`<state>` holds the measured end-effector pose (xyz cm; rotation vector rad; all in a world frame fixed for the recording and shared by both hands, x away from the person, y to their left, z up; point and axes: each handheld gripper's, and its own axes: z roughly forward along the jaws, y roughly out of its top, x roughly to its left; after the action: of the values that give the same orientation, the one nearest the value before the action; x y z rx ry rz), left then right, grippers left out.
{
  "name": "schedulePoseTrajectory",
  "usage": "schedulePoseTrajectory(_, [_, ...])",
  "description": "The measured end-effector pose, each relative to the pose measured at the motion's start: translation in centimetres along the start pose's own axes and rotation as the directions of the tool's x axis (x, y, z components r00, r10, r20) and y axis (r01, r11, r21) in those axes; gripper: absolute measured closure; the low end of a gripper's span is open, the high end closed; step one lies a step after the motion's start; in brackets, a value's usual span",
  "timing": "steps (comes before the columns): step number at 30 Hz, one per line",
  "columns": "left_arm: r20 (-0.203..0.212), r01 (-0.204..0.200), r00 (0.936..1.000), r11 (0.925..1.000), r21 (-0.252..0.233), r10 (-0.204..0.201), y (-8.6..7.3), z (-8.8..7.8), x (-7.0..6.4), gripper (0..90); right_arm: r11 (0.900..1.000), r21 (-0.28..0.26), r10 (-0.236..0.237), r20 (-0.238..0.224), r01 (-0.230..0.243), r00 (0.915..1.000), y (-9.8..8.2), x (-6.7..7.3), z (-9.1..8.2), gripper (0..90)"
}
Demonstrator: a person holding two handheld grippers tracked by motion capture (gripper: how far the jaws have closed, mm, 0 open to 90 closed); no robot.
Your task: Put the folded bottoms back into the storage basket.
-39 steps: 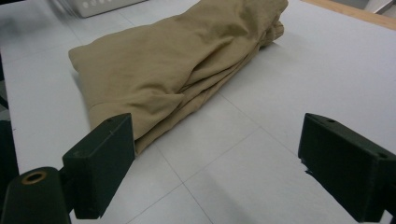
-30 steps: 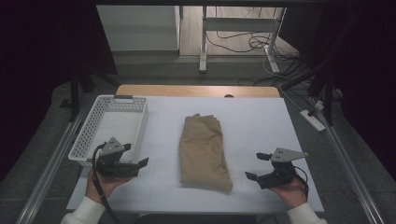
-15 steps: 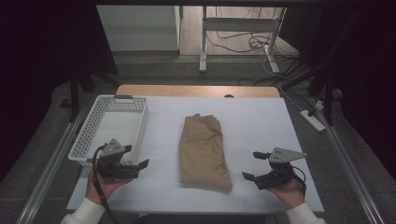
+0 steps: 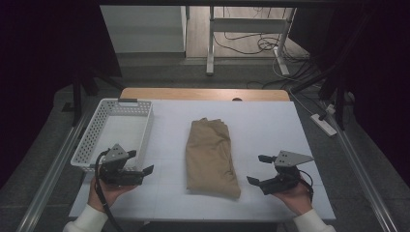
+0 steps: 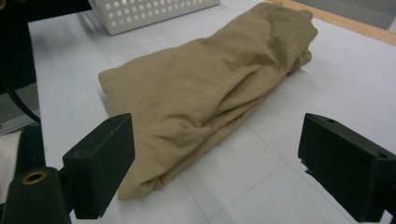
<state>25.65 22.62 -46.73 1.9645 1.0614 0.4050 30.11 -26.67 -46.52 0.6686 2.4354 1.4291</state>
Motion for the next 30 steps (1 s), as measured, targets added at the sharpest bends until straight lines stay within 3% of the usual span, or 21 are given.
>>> schedulePoseTrajectory(8, [0.006,0.001,1.0000,0.9999,0.010,-0.001,0.1,0.3,0.1,13.1,1.000,0.008,-0.020,-0.044,0.020,0.9988,1.1,0.7,0.8,11.1])
schedulePoseTrajectory(16, [0.005,-0.009,1.0000,0.9999,0.006,0.009,0.2,0.5,0.0,13.8,0.995,0.066,-0.071,-0.082,0.076,0.9942,2.1,1.8,3.0,11.5])
schedulePoseTrajectory(26, [0.007,-0.016,0.9999,0.9998,0.015,0.016,0.3,0.8,-0.1,13.7,0.989,0.091,-0.101,-0.133,0.114,0.9858,3.1,2.9,5.2,12.2])
schedulePoseTrajectory(30, [0.006,-0.013,0.9999,0.9998,0.014,0.013,0.3,0.7,-0.1,13.7,0.986,0.102,-0.116,-0.171,0.134,0.9784,3.7,3.4,6.4,12.7])
